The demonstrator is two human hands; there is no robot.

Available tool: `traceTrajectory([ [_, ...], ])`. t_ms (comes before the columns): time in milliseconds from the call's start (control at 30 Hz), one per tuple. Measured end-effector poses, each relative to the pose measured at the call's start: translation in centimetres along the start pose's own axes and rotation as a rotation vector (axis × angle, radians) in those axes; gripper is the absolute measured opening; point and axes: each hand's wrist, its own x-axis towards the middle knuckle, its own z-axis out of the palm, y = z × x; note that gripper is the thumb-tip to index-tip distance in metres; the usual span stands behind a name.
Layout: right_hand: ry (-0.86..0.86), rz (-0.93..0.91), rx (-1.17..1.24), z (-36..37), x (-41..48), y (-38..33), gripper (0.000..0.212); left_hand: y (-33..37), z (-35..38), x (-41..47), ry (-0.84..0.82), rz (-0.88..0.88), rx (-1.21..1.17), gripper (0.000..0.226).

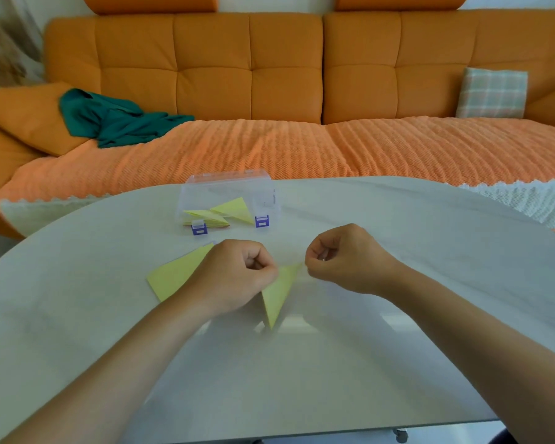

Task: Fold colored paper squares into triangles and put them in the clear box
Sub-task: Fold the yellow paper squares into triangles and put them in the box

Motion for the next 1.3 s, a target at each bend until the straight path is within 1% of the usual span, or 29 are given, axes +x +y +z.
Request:
traceTrajectory([
  [67, 0.042, 0.046, -0.029, -0.9, 0.3, 0.7, 0.010, -0.4, -1.0, 0.2, 0.030, -0.007, -0.007, 0.017],
  [167, 0.076, 0.045, 0.055, -1.2, 0.3, 0.8, 0.011, -0.8, -1.6, 0.2, 0.002, -0.012, -0.090, 0.016],
  [233, 0.030, -0.030, 0.113, -0.5, 0.2, 0.1, 0.008, -0.6, -1.2, 0.0, -0.026, 0.006, -0.102, 0.009],
  [300, -0.033, -0.095, 0.106, 0.5, 0.1, -0.7, 0.002, -0.3, -0.6, -0.2, -0.039, 0.015, -0.106, 0.012],
  [367, -0.056, -0.114, 0.086, 1.2, 0.0, -1.1, 0.005, -0.1, -0.2, -0.2, -0.044, 0.020, -0.113, 0.013],
  [533, -0.046, -0.085, 0.087, 1.9, -0.3, -1.2, 0.018, 0.0, 0.6, -0.2, 0.008, 0.051, -0.041, 0.010],
  [600, -0.041, -0.076, 0.080, 1.8, -0.3, -1.3, 0.019, 0.2, 0.4, -0.1, 0.008, 0.021, -0.027, 0.013],
  [667, -0.021, -0.042, 0.105, 1.5, -0.2, -1.3, 0.019, 0.2, -0.2, 0.2, -0.019, -0.027, -0.075, 0.014],
  [767, 0.049, 0.037, 0.142, 1.0, 0.1, -1.1, 0.017, -0.3, -1.2, 0.5, -0.028, -0.073, -0.104, 0.009],
  [833, 0.121, 0.070, 0.184, 0.8, 0.2, -0.8, 0.018, -0.9, -1.6, 0.6, 0.050, -0.108, -0.104, 0.014],
  [933, 0.159, 0.099, 0.316, 0.7, 0.3, -0.8, 0.019, -0.9, -1.1, 0.6, 0.182, -0.099, -0.238, 0.016],
  [1033, 0.140, 0.088, 0.395, 1.3, 0.3, -1.3, 0.018, 0.1, 0.3, 0.3, 0.165, -0.101, -0.408, 0.013],
  [1100, 0.121, 0.085, 0.420, 1.6, 0.2, -1.4, 0.018, 0.3, 1.0, 0.1, 0.183, -0.128, -0.446, 0.013],
  [1167, 0.088, 0.086, 0.394, 1.6, 0.1, -1.4, 0.018, 0.3, 1.2, 0.1, 0.211, -0.114, -0.400, 0.015],
  [1233, 0.038, 0.085, 0.300, 1.4, -0.1, -1.3, 0.018, 0.1, 1.2, 0.2, 0.221, -0.071, -0.297, 0.017],
  [1300, 0.008, 0.080, 0.271, 1.3, -0.3, -1.3, 0.015, 0.2, 1.1, 0.1, 0.199, -0.026, -0.184, 0.017],
])
